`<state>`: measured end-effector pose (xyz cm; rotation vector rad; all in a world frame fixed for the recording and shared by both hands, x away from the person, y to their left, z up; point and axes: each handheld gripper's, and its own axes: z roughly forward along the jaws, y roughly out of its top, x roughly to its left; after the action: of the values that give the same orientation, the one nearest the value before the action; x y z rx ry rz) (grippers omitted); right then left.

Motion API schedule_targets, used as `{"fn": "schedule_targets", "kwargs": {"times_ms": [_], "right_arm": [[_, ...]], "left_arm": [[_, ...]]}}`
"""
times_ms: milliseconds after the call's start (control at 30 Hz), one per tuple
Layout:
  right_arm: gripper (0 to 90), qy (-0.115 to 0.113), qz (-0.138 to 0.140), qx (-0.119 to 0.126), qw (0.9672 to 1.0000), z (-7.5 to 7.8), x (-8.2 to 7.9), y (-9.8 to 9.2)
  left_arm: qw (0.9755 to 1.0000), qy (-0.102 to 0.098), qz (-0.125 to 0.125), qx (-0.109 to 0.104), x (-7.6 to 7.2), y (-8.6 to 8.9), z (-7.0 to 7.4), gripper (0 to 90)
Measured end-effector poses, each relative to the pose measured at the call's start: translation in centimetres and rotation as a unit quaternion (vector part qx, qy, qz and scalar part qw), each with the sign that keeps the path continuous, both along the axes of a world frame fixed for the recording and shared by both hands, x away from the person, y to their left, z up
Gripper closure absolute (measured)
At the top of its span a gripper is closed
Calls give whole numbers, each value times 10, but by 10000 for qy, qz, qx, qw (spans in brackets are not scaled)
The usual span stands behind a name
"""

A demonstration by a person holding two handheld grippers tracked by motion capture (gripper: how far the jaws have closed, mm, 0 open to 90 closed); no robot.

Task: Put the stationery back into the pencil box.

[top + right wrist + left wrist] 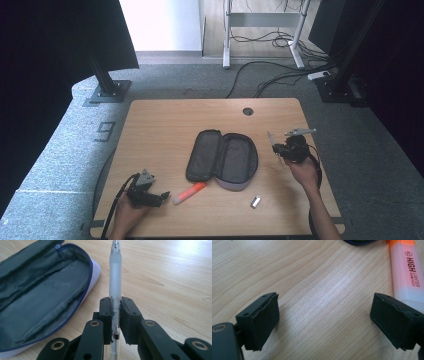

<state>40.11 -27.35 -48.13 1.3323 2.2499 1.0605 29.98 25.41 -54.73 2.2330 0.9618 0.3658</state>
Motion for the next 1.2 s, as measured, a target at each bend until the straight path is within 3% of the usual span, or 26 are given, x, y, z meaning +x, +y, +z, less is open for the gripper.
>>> {"fn": "schedule_targets", "kwargs": {"times_ms": [733, 1200], "right_arm": [[782, -122, 323, 48, 9994, 27, -1, 25], [782, -167, 564, 68, 9982, 32, -1, 48]], "left_arm": [[10000, -3, 2, -2, 0, 0, 0, 87], [10000, 1, 0, 1, 0, 0, 0, 87]]}}
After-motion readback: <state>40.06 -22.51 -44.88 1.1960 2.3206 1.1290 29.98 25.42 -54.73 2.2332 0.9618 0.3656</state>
